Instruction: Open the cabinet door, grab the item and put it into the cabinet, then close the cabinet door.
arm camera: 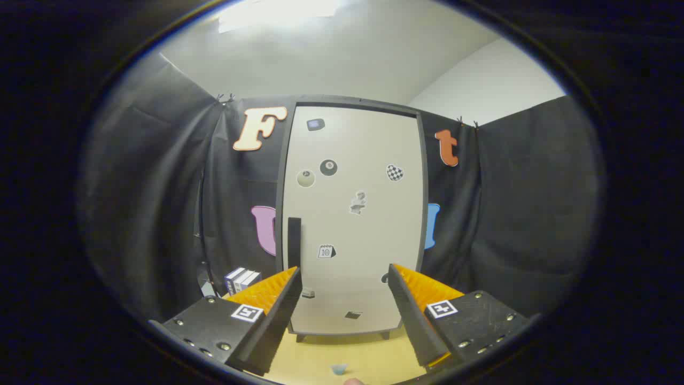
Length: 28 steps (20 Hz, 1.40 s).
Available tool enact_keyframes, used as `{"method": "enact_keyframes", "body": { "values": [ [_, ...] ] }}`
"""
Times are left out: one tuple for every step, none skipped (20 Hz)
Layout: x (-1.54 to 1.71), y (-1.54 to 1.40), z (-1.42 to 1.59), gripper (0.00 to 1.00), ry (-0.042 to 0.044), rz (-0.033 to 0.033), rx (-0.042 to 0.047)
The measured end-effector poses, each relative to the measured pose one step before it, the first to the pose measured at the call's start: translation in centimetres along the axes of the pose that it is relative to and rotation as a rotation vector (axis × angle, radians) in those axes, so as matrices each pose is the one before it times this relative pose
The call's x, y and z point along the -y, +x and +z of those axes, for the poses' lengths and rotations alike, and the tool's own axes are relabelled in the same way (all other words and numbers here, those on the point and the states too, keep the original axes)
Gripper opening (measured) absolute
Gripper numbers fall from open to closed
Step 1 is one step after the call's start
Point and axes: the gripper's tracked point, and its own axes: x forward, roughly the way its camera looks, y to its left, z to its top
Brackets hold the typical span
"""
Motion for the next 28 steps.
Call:
{"method": "enact_keyframes", "body": {
  "values": [
    [-0.075, -0.018, -0.127, 0.96, 0.00213, 0.00625, -0.00662],
    [-0.134, -0.144, 0.071, 0.96, 0.00694, 0.0066, -0.00111],
    [0.149, 0.027, 0.181, 0.96, 0.00572, 0.00213, 0.00518],
    [0.191, 0.026, -0.002, 0.96, 0.00292, -0.00321, 0.00274],
    [-0.114, 0.051, -0.285, 0.96, -0.00061, -0.00051, -0.00676],
    [-0.014, 0.187, -0.132, 0.96, -0.00567, -0.00142, -0.00697],
    [-0.017, 0.157, -0.045, 0.96, -0.01011, -0.00277, -0.00207],
    [-0.052, 0.171, 0.062, 0.96, -0.01074, -0.00243, 0.0014],
    [0.005, 0.157, -0.141, 0.96, -0.00269, 0.00206, -0.00141],
    [-0.171, 0.072, 0.022, 0.96, 0.00225, 0.00124, -0.00469],
    [0.053, 0.085, -0.099, 0.96, 0.00024, 0.00255, -0.00411],
    [0.1, 0.152, 0.069, 0.96, -0.00035, -0.00324, -0.00044],
    [0.008, 0.332, 0.008, 0.96, -0.00241, 0.00036, -0.00086],
    [-0.061, 0.291, 0.105, 0.96, 0.00192, 0.00265, 0.00228],
    [0.001, 0.143, -0.127, 0.96, 0.00821, 0.00625, -0.0024],
    [0.053, 0.105, 0.061, 0.96, 0.00544, 0.00417, -0.00316],
    [0.06, 0.29, -0.111, 0.96, 0.00339, 0.00376, -0.00138],
    [-0.118, 0.339, -0.018, 0.96, 0.00197, 0.003, -0.00467],
    [-0.252, 0.521, -0.095, 0.96, 0.00418, 0.00259, -0.00359],
    [-0.299, 0.51, -0.063, 0.96, 0.00291, 0.00526, -0.00197],
    [-0.478, 0.591, -0.214, 0.96, 0.00465, 0.00792, -0.00283],
    [-0.614, 0.775, -0.056, 0.96, 0.00728, 0.01178, -0.00202],
    [-0.528, 0.663, -0.154, 0.96, 0.0041, 0.01079, -0.00189],
    [-0.699, 0.907, -0.239, 0.96, 0.00406, 0.0119, -0.0047],
    [-0.624, 0.932, -0.204, 0.96, 0.00248, 0.00852, -0.00424],
    [-0.73, 1.082, -0.16, 0.96, 0.00162, 0.01177, -0.00291],
    [-0.651, 1.072, -0.238, 0.96, 0.00118, 0.00999, -0.00226],
    [-0.581, 1.105, -0.108, 0.96, -0.0016, 0.01049, -0.00144]
  ]
}}
